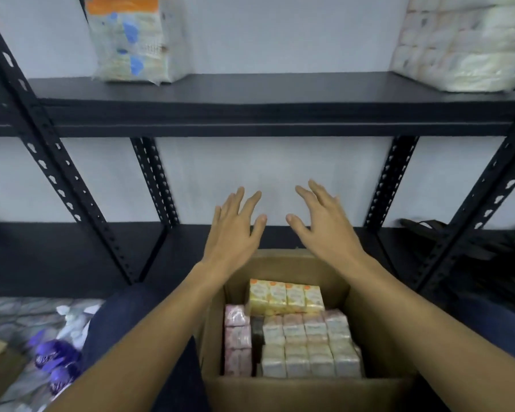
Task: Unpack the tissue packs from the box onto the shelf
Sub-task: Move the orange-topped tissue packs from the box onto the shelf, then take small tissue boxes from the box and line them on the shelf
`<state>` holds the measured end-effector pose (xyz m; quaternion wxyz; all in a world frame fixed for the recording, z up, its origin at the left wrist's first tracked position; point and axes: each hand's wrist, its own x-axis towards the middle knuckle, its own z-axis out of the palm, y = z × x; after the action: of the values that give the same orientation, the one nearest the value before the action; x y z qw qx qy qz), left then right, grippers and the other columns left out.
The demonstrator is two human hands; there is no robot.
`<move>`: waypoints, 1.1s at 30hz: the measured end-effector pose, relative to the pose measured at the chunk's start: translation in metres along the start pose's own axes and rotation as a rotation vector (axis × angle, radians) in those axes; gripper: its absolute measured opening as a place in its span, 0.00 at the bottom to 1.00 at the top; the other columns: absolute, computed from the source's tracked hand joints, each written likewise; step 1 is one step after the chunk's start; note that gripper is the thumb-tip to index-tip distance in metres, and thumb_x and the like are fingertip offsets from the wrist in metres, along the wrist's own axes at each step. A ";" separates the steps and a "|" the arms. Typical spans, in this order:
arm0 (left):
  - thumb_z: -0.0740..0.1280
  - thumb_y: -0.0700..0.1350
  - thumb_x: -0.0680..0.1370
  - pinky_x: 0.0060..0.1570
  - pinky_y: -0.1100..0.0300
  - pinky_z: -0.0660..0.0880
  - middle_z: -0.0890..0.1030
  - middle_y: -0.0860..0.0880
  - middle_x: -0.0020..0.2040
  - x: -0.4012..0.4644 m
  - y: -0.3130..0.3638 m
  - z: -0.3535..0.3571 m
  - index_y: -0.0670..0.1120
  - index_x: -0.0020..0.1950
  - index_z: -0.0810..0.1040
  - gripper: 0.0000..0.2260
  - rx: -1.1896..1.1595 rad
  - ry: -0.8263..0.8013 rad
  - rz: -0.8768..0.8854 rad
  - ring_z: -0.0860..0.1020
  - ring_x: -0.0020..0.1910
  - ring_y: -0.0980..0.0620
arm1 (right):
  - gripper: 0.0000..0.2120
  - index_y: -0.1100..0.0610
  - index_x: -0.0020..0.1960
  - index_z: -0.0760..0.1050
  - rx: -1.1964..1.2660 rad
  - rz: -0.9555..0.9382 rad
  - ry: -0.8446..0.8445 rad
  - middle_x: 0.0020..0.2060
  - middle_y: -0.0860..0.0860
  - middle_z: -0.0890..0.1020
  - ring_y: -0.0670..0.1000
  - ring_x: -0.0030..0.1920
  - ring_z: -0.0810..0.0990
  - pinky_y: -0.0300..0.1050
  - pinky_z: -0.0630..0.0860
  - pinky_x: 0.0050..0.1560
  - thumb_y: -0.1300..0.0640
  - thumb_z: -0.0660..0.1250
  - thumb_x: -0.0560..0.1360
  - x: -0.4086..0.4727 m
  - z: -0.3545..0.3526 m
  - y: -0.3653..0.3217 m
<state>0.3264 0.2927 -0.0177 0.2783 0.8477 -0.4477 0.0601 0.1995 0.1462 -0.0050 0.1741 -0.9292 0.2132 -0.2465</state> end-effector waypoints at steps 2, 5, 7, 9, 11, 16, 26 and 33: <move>0.50 0.57 0.83 0.77 0.45 0.49 0.51 0.48 0.80 -0.006 -0.008 0.020 0.55 0.79 0.56 0.24 0.000 -0.052 -0.028 0.49 0.79 0.48 | 0.30 0.51 0.79 0.58 -0.017 0.036 -0.061 0.80 0.52 0.55 0.52 0.80 0.51 0.55 0.47 0.78 0.42 0.58 0.81 -0.010 0.016 0.017; 0.50 0.58 0.83 0.77 0.47 0.49 0.52 0.49 0.80 -0.011 -0.025 0.051 0.55 0.79 0.57 0.24 0.010 -0.136 -0.061 0.50 0.79 0.49 | 0.29 0.51 0.79 0.59 -0.050 0.090 -0.153 0.79 0.52 0.56 0.52 0.79 0.53 0.54 0.47 0.77 0.43 0.58 0.81 -0.023 0.041 0.042; 0.51 0.58 0.83 0.77 0.47 0.50 0.53 0.50 0.80 -0.014 -0.035 0.067 0.55 0.78 0.58 0.24 0.034 -0.185 -0.079 0.51 0.79 0.49 | 0.28 0.52 0.78 0.60 -0.055 0.122 -0.212 0.79 0.53 0.57 0.53 0.79 0.53 0.55 0.48 0.77 0.44 0.59 0.81 -0.031 0.054 0.056; 0.54 0.56 0.83 0.76 0.47 0.54 0.55 0.50 0.80 -0.013 -0.040 0.083 0.54 0.78 0.60 0.23 0.067 -0.238 -0.099 0.55 0.78 0.48 | 0.28 0.52 0.78 0.61 -0.057 0.166 -0.266 0.79 0.54 0.59 0.55 0.79 0.55 0.56 0.52 0.77 0.44 0.60 0.81 -0.038 0.065 0.073; 0.57 0.54 0.82 0.74 0.49 0.57 0.60 0.48 0.78 -0.013 -0.044 0.098 0.51 0.76 0.63 0.23 0.070 -0.278 -0.091 0.60 0.76 0.47 | 0.27 0.51 0.77 0.62 -0.072 0.213 -0.322 0.78 0.54 0.61 0.57 0.77 0.58 0.57 0.57 0.76 0.43 0.60 0.81 -0.045 0.077 0.090; 0.62 0.53 0.80 0.68 0.51 0.67 0.66 0.46 0.72 -0.015 -0.051 0.138 0.50 0.71 0.69 0.20 0.213 -0.345 -0.011 0.64 0.70 0.46 | 0.26 0.53 0.75 0.65 -0.027 0.325 -0.382 0.77 0.50 0.59 0.57 0.73 0.65 0.56 0.69 0.69 0.44 0.62 0.80 -0.055 0.102 0.115; 0.63 0.52 0.79 0.55 0.54 0.70 0.70 0.48 0.63 -0.029 -0.054 0.175 0.51 0.67 0.72 0.17 0.342 -0.382 0.100 0.69 0.62 0.48 | 0.17 0.55 0.64 0.73 -0.037 0.468 -0.370 0.63 0.52 0.70 0.56 0.60 0.74 0.56 0.77 0.56 0.49 0.64 0.79 -0.058 0.121 0.136; 0.64 0.52 0.79 0.70 0.51 0.63 0.67 0.48 0.71 -0.033 -0.076 0.195 0.50 0.74 0.65 0.24 0.351 -0.590 0.008 0.66 0.68 0.47 | 0.14 0.53 0.62 0.74 -0.022 0.616 -0.798 0.63 0.52 0.75 0.55 0.58 0.77 0.55 0.75 0.61 0.49 0.60 0.80 -0.076 0.136 0.159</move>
<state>0.3388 0.2478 -0.2244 -0.0134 0.8617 -0.4949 -0.1106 0.1627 0.0774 -0.2131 0.2970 -0.8467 0.3969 0.1931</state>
